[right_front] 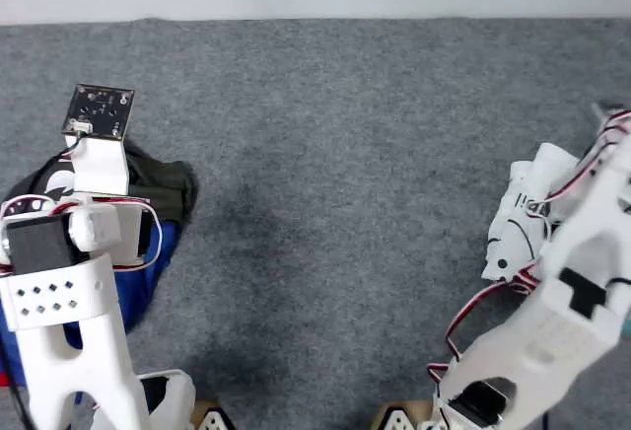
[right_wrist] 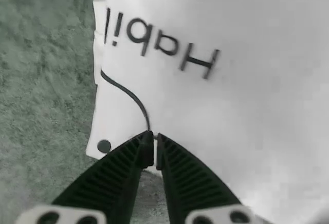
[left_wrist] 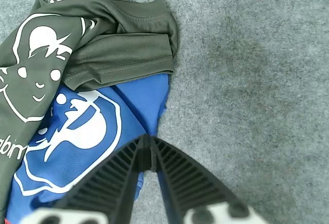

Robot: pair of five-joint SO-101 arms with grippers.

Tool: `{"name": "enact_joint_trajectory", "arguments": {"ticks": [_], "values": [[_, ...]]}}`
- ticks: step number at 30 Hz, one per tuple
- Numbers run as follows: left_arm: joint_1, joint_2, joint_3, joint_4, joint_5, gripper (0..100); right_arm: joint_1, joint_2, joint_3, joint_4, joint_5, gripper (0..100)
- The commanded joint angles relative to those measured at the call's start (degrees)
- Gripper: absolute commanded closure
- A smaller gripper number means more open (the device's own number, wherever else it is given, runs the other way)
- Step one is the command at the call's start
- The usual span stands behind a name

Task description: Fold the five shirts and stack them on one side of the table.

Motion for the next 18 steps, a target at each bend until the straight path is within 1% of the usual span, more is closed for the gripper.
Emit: {"name": "enact_joint_trajectory", "arguments": {"ticks": [1, 5, 8, 14, 18], "values": [[-0.35, -0.70, -0.22, 1.14, -0.35, 99, -3.65, 4.00, -2.37, 2.24, 0.26, 98.8], [-0.35, -0.70, -0.22, 1.14, -0.35, 99, -6.99, 8.75, -2.37, 2.24, 0.18, 98.8], [-0.35, -0.70, -0.22, 1.14, -0.35, 99, -7.69, 9.80, -2.64, 2.24, 0.18, 98.8], [-0.35, -0.70, -0.22, 1.14, -0.35, 99, -4.44, 0.66, -2.73, 1.80, 0.62, 98.8], [-0.35, -0.70, -0.22, 1.14, -0.35, 99, -1.19, -6.90, -2.73, -3.56, 0.70, 98.8]]}}
